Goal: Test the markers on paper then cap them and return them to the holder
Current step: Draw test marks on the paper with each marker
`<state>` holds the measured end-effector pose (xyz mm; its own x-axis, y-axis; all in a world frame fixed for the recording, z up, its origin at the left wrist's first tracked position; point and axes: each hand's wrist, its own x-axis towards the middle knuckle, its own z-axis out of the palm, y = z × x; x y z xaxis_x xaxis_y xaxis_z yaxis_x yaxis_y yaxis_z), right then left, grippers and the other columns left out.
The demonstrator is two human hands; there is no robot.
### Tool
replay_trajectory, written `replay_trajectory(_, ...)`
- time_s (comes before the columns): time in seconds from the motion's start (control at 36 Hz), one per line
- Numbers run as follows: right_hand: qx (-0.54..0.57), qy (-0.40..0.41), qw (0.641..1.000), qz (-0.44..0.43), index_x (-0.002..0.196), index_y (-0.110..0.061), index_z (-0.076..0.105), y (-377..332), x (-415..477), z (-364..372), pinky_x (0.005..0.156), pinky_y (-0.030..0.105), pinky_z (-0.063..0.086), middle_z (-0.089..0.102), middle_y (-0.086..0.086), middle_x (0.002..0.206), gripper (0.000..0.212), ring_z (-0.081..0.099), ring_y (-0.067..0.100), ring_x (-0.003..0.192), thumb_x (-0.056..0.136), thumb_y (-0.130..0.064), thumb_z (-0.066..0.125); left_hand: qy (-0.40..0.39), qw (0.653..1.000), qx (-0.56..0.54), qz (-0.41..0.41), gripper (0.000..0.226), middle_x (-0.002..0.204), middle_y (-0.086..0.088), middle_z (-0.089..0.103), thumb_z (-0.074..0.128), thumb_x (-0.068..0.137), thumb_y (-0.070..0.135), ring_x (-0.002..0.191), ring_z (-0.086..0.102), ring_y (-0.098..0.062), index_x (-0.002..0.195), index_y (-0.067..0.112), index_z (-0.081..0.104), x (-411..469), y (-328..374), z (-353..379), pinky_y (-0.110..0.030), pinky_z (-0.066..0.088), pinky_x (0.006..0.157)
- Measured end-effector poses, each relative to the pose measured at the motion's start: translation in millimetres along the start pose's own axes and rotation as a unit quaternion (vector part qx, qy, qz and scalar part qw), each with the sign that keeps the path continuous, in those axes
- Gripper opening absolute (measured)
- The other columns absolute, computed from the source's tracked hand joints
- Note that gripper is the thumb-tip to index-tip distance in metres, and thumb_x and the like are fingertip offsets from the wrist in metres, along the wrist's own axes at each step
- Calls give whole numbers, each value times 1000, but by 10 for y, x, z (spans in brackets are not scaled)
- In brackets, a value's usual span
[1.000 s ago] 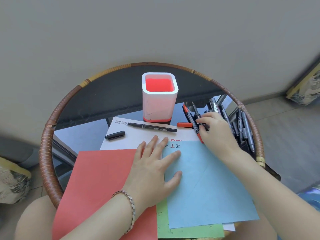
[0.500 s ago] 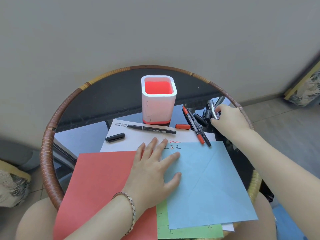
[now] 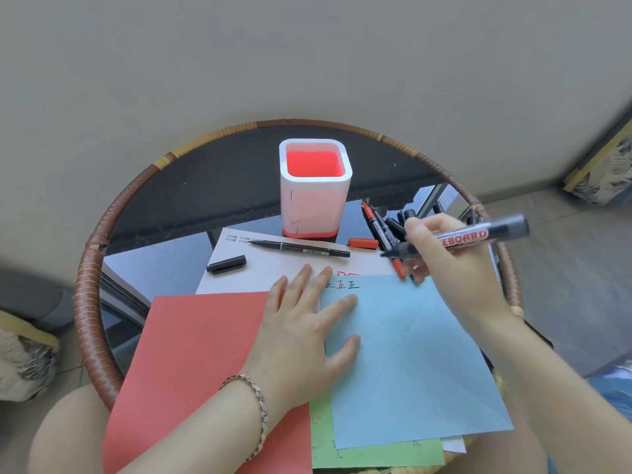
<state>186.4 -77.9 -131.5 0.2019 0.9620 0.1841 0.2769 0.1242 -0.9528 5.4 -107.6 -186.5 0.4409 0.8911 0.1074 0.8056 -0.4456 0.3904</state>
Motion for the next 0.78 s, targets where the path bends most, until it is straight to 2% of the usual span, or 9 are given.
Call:
replay_trajectory(0.11, 29, -66, 996, 55, 70, -25, 65, 73, -41, 163, 51, 21, 54, 71, -2, 63, 23, 69, 14, 60, 88, -34, 54, 0, 1000, 1, 1, 52, 153, 4, 16, 33, 79, 56, 140, 1, -15, 129, 43, 40, 6, 4, -4, -32, -13, 109)
replay_trajectory(0.17, 22, -47, 996, 76, 65, -26, 65, 127, -45, 231, 50, 21, 53, 71, -2, 62, 22, 68, 13, 57, 84, -37, 60, 1, 1000, -2, 0, 52, 152, 2, 19, 35, 79, 55, 141, 4, -17, 128, 42, 43, 6, 11, -9, -32, -12, 109)
replay_trajectory(0.25, 11, 30, 995, 97, 59, -19, 60, 216, -38, 320, 44, 17, 48, 68, -1, 53, 26, 63, 11, 45, 75, -36, 70, 0, 1000, -5, -2, 52, 152, 2, 20, 36, 79, 55, 141, 6, -18, 128, 41, 44, 5, 12, -9, -32, -11, 109)
replay_trajectory(0.39, -50, 102, 990, 85, 46, -23, 51, 391, -39, 371, 50, 26, 46, 60, -2, 41, 38, 55, 10, 40, 81, -32, 64, -5, 1000, 0, -1, 53, 152, 3, 18, 34, 79, 57, 141, 4, -17, 130, 43, 41, 6, 1, -1, -33, -12, 109)
replay_trajectory(0.44, -69, 112, 988, 76, 47, -24, 50, 445, -34, 375, 51, 28, 45, 58, -2, 39, 37, 52, 8, 39, 81, -30, 62, -7, 1000, -3, -3, 53, 151, 1, 22, 35, 79, 56, 141, 8, -19, 128, 41, 44, 7, 6, -8, -35, -8, 110)
replay_trajectory(0.56, -110, 120, 985, 59, 50, -15, 50, 494, -24, 400, 58, 32, 49, 57, -1, 39, 32, 55, 11, 43, 79, -24, 59, -8, 1000, -10, -8, 52, 149, -1, 29, 37, 78, 55, 140, 15, -23, 126, 39, 48, 5, 14, -15, -38, -2, 110)
replay_trajectory(0.64, -123, 118, 984, 48, 47, -16, 50, 501, -21, 401, 59, 31, 46, 56, 1, 39, 33, 55, 16, 47, 78, -20, 58, -7, 1000, -9, -9, 51, 150, 0, 26, 39, 78, 54, 140, 11, -21, 127, 40, 46, 1, 9, -9, -37, -5, 111)
replay_trajectory(0.78, -120, 97, 987, 54, 45, -18, 50, 511, -20, 396, 55, 25, 42, 56, -3, 38, 33, 52, 9, 44, 77, -19, 58, -10, 1000, -7, -13, 52, 147, -2, 34, 35, 77, 55, 138, 20, -25, 123, 38, 51, 1, 15, -18, -41, 3, 110)
